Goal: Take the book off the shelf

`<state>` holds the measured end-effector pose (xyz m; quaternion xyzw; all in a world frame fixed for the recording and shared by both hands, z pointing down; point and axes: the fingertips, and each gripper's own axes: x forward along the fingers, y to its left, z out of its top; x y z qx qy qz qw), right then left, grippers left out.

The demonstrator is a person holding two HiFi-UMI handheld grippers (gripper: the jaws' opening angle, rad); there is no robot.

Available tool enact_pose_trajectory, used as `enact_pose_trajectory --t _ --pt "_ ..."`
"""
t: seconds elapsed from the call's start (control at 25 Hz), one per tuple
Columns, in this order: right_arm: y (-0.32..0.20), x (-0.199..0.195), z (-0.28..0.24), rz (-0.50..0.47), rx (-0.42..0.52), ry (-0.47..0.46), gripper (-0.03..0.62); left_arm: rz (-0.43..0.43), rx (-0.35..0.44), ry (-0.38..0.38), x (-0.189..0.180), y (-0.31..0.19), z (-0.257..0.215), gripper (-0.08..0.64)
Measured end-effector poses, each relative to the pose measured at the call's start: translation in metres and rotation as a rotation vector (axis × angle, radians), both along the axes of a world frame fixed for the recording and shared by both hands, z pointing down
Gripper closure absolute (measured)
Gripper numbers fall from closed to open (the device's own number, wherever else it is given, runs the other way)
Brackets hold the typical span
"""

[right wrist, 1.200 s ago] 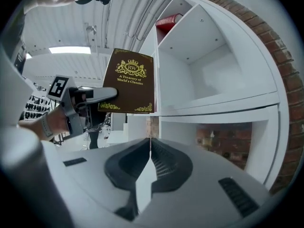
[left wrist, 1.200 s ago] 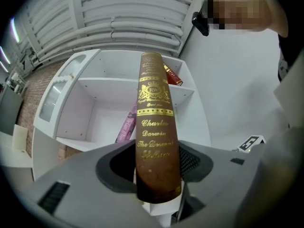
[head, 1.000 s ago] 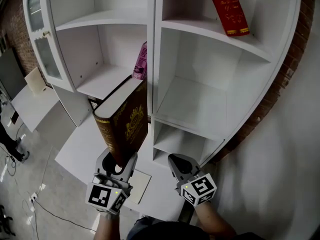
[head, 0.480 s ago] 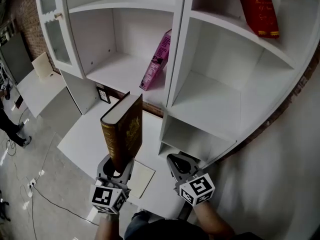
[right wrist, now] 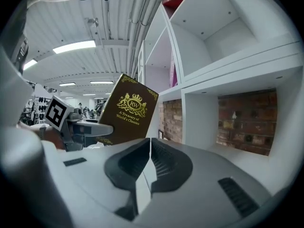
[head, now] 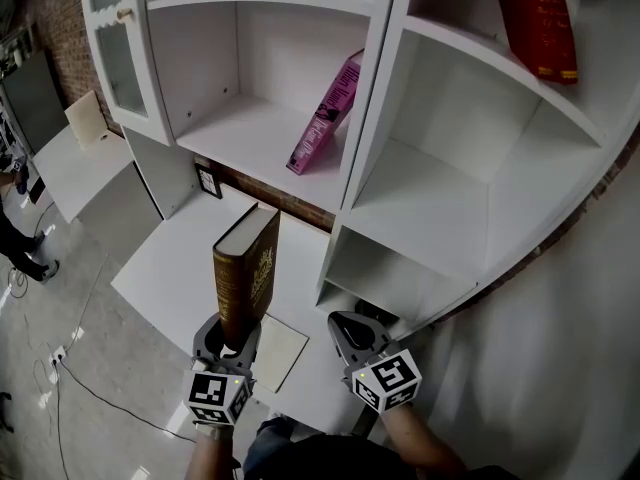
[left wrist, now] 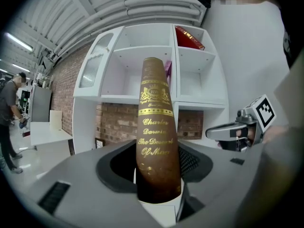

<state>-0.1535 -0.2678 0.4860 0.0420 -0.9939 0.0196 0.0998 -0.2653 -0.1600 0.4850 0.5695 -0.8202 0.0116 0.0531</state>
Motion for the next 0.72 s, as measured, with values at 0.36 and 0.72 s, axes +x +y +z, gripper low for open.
enact_pose_trajectory --t 0.36,0.72 --pt "0.004 0.000 0.014 -0.002 0.019 0.035 0.571 -0.020 -0.065 0.018 -0.007 0.006 0.031 0.337" --pt "0.016 -0.003 0.020 -0.025 0.032 0.055 0.571 -0.043 -0.129 0.022 -0.011 0.015 0.054 0.337"
